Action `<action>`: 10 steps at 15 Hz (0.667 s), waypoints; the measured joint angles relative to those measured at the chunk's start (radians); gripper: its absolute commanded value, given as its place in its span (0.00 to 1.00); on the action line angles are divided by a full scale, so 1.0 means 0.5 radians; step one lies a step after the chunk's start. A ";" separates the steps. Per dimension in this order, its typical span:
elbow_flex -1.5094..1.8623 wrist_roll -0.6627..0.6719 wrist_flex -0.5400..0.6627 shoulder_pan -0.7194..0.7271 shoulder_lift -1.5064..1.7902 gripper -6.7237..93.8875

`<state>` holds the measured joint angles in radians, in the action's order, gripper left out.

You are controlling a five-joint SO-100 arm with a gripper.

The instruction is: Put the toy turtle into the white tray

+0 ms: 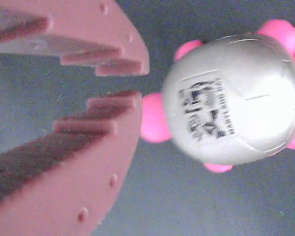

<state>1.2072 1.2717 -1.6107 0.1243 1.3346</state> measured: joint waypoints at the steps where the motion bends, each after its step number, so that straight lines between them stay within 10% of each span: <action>1: -0.003 0.018 0.000 -0.003 -0.006 0.50; 10: -0.006 0.064 0.034 -0.040 -0.184 0.68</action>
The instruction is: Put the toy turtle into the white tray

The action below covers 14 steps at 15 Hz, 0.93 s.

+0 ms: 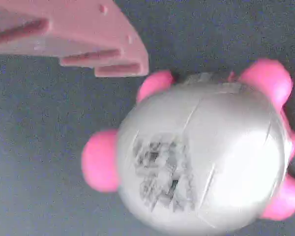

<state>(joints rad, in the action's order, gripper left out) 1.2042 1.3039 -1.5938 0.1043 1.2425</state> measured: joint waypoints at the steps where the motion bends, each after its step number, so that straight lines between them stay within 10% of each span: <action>1: 0.000 0.000 0.018 0.006 -0.037 0.68; 14: 0.000 0.025 0.178 -0.015 -0.347 0.68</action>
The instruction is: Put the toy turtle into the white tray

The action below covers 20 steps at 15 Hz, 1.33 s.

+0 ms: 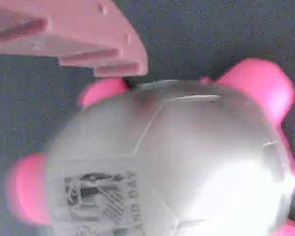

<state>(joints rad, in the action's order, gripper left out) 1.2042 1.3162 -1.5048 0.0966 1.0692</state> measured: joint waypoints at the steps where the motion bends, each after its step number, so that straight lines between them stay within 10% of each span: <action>1: 0.000 0.006 0.009 0.003 -0.015 0.68; 11: 0.000 0.049 0.160 -0.015 -0.212 0.67; 14: 0.000 0.049 0.181 -0.012 -0.215 0.52; 17: 0.000 0.012 0.206 0.009 -0.212 0.12; 20: -0.003 -0.009 0.209 0.012 -0.209 0.07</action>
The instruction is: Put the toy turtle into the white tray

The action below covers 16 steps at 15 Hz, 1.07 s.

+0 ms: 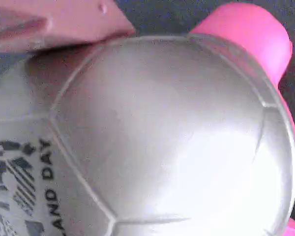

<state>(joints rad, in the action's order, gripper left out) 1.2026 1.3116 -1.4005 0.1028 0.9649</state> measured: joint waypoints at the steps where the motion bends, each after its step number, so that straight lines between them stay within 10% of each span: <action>1: 0.000 0.000 0.000 0.000 0.000 0.07; 16: -0.003 -0.163 -0.365 -0.025 1.068 0.07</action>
<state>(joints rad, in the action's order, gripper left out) 1.2011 1.2303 -1.5831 0.0905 1.4987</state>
